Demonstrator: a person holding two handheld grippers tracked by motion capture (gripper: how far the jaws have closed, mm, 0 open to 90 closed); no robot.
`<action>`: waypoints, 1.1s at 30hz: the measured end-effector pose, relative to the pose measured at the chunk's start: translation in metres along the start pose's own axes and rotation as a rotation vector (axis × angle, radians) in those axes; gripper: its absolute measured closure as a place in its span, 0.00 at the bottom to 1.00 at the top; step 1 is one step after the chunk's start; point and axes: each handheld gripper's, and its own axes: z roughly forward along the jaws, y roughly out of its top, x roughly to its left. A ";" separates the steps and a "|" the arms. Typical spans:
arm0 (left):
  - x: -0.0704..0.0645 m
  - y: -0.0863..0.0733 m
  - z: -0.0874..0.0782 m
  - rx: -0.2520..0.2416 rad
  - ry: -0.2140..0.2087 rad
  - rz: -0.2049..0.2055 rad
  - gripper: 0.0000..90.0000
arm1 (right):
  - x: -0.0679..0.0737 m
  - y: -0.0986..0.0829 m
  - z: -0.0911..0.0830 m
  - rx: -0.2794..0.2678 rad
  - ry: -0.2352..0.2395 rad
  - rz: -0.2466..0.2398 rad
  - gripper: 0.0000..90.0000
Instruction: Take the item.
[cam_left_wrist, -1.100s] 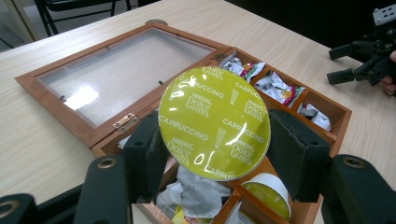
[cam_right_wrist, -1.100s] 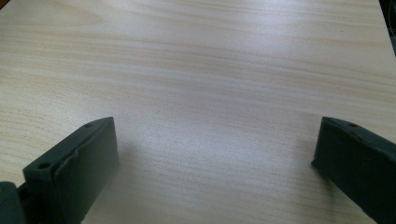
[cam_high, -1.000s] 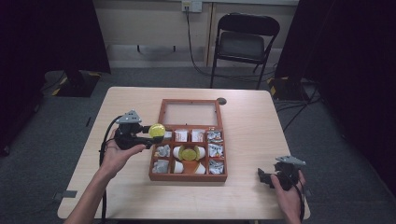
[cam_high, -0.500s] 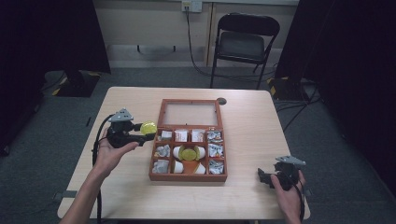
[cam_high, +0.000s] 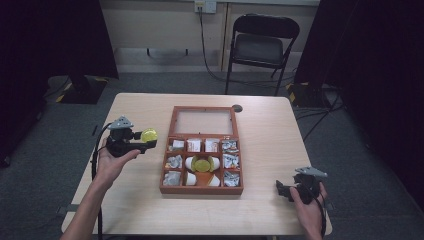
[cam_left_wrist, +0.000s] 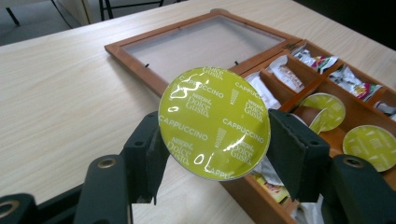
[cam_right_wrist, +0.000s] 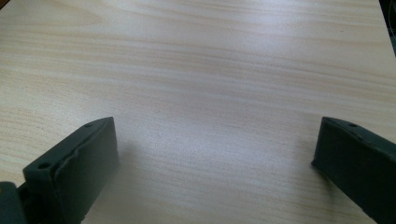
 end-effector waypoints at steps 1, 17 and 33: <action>0.000 0.000 0.000 0.000 0.000 0.000 0.45 | 0.000 0.000 0.000 0.000 0.000 0.000 0.00; 0.008 -0.010 0.008 0.039 0.042 -0.004 0.45 | 0.000 0.000 0.000 0.000 0.000 0.000 0.00; 0.022 -0.034 0.032 0.116 0.081 -0.041 0.45 | 0.000 0.000 0.000 0.000 0.001 -0.001 0.00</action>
